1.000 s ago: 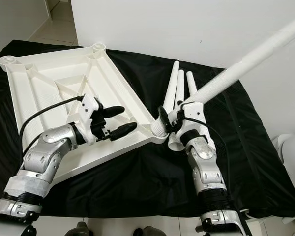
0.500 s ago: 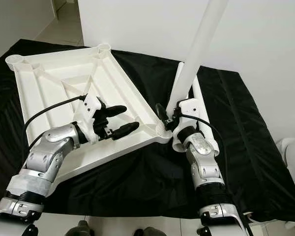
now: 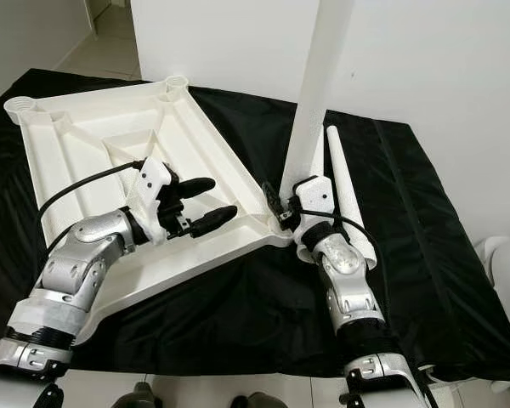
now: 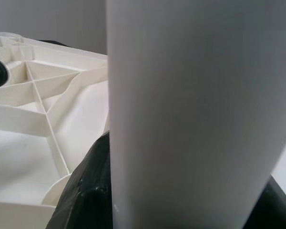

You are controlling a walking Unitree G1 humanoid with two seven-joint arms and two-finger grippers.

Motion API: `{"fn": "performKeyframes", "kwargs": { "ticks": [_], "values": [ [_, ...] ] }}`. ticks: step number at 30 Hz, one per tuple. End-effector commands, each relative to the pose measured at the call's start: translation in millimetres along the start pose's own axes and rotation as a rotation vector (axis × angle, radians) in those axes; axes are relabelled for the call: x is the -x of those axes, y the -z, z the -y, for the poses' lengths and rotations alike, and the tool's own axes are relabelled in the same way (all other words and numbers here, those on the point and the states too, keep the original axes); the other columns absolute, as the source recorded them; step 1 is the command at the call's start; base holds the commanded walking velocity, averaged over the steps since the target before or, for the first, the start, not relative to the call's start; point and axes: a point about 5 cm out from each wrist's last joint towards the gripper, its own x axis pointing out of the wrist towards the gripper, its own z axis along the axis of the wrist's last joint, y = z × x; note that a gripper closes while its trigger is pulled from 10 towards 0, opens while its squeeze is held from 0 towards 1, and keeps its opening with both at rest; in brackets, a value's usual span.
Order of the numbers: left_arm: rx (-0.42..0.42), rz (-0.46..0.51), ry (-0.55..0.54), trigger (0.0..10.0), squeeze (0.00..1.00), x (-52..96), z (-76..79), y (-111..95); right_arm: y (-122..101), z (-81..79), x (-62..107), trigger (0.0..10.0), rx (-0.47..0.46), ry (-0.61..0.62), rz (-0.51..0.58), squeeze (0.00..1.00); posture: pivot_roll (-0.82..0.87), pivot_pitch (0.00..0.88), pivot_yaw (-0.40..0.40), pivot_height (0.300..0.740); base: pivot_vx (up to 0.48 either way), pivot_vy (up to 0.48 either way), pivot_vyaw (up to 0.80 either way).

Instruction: Building children table

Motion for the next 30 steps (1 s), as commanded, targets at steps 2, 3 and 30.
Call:
{"fn": "performKeyframes", "kwargs": {
  "ticks": [2, 3, 30],
  "values": [
    [0.001, 0.002, 0.005, 10.0, 0.00, -1.8, 1.2, -2.4, 23.3, -5.9, 11.8, 10.0, -0.040, -0.029, -0.107, 0.00, 0.06, 0.032, -0.093, 0.740, 0.000, 0.000, 0.00],
    [0.001, 0.002, 0.005, 10.0, 0.00, -1.8, 1.2, -2.4, 23.3, -5.9, 11.8, 10.0, -0.040, -0.029, -0.107, 0.00, 0.06, 0.032, -0.093, 0.740, 0.000, 0.000, 0.00],
    [0.008, -0.001, -0.004, 10.0, 0.00, 0.0, 1.0, -2.7, 42.5, -9.5, 1.8, 10.0, -0.275, 0.123, -0.196, 0.00, 0.07, 0.041, -0.097, 0.740, 0.000, 0.000, 0.00]
  ]
}}
